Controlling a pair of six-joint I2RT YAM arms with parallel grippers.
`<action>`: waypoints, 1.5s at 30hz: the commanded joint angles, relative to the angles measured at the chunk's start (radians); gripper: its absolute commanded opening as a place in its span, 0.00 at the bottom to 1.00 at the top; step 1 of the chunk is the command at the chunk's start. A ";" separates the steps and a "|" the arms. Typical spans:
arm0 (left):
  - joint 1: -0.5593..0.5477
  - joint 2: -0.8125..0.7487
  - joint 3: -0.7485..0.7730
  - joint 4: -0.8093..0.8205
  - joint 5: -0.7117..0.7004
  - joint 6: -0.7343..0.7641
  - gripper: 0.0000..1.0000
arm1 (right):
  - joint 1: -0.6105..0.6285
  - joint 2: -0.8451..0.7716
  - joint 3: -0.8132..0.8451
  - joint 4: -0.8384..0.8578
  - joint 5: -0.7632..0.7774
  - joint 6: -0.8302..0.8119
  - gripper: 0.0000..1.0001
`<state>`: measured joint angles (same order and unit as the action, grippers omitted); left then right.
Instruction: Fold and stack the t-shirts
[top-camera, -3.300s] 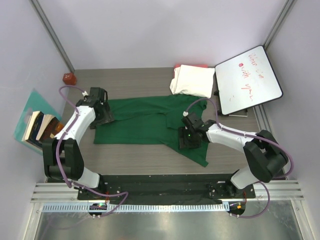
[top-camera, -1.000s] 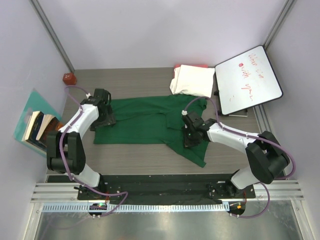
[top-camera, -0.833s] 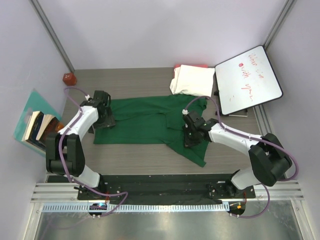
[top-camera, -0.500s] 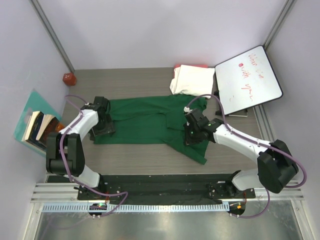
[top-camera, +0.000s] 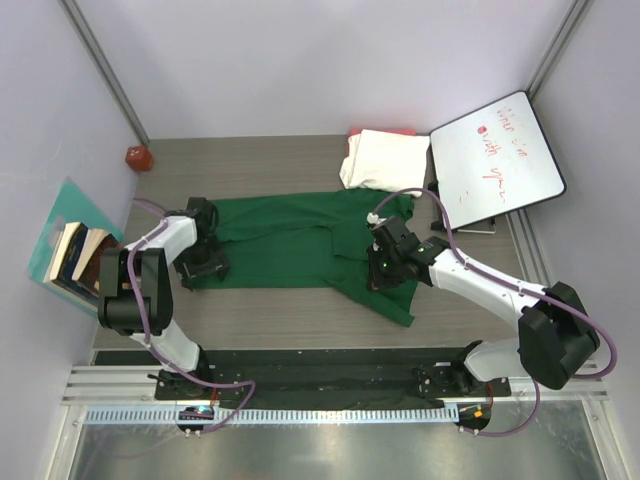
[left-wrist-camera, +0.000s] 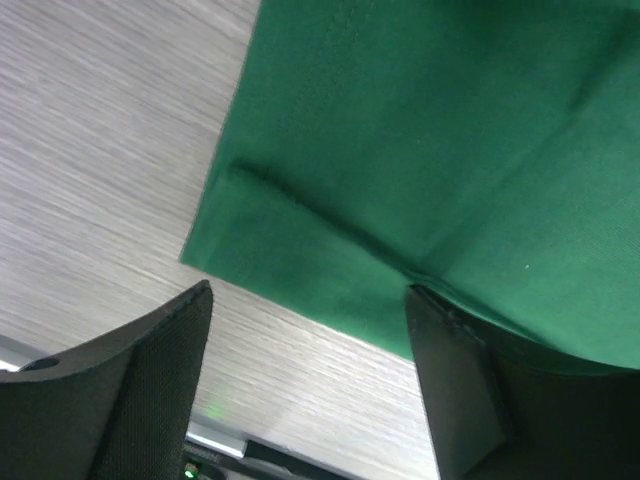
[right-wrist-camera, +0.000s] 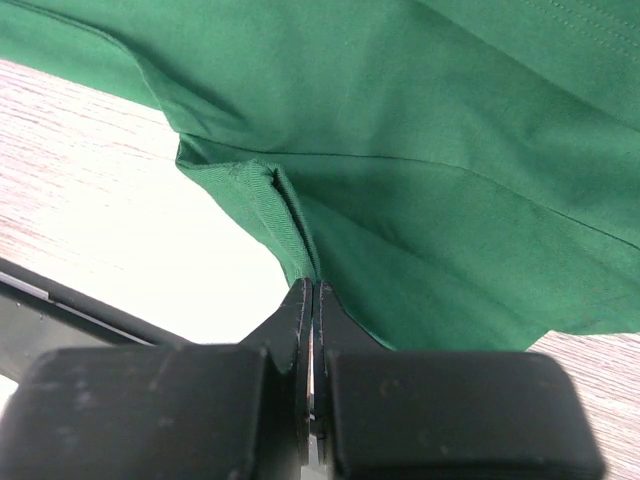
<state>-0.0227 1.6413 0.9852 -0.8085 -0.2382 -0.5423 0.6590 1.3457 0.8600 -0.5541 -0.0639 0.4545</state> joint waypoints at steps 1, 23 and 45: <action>0.013 0.040 0.036 0.011 0.017 0.007 0.75 | 0.001 0.001 0.034 0.022 -0.019 -0.022 0.01; 0.095 -0.002 0.047 0.022 -0.001 0.019 0.69 | 0.001 0.010 0.020 0.020 -0.008 0.000 0.01; 0.113 0.081 0.099 0.005 0.013 0.031 0.64 | -0.002 0.010 0.014 0.020 -0.002 0.006 0.01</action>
<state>0.0837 1.7451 1.0901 -0.7940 -0.2310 -0.5159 0.6590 1.3678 0.8600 -0.5507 -0.0769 0.4515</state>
